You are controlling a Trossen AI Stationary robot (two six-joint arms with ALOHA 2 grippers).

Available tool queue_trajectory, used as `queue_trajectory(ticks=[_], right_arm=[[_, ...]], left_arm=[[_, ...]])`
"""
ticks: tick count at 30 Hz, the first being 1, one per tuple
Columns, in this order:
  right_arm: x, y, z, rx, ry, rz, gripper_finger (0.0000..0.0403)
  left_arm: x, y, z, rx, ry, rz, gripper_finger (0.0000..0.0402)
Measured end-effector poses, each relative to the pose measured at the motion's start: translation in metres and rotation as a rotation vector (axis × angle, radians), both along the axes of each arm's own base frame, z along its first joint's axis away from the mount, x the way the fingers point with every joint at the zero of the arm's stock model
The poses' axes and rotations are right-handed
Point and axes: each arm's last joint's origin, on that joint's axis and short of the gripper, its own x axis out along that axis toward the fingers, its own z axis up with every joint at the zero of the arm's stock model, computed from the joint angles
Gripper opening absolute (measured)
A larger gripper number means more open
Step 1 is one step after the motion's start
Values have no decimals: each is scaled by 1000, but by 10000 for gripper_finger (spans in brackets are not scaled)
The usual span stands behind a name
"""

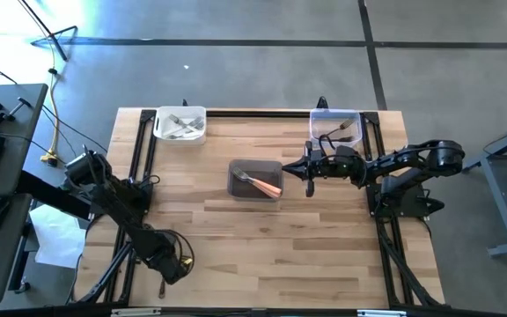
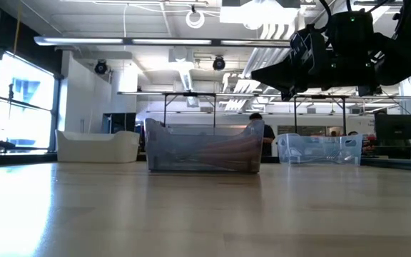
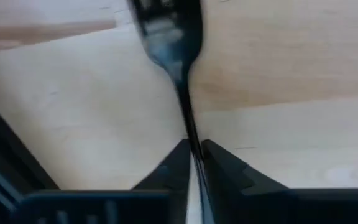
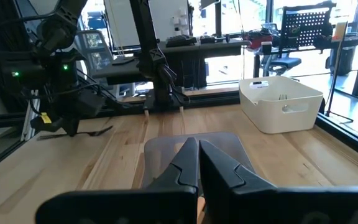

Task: Sort silverware by color (type)
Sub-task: Put the black fork into the transparent bin

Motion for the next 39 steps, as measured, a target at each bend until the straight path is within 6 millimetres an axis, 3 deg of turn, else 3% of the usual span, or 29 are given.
queue_trajectory(ticks=[3,13,20,23,30,34,39], right_arm=[[0,0,0,0,0,0,0],[0,0,1,-1,-5,0,0],[-7,2,19,-15,-60,0,0],[-14,3,26,-11,-43,-9,0],[-33,7,46,-6,-28,-72,0],[-44,11,53,-3,-22,-67,0],[-53,18,57,2,7,-56,0]], left_arm=[[1,2,0,20,-36,-45,8],[36,31,3,8,-173,-205,4],[81,81,5,19,-359,-366,1],[102,107,12,130,-433,-453,1],[154,160,46,292,-594,-641,1],[181,176,58,329,-659,-745,1],[207,170,52,260,-696,-871,1]])
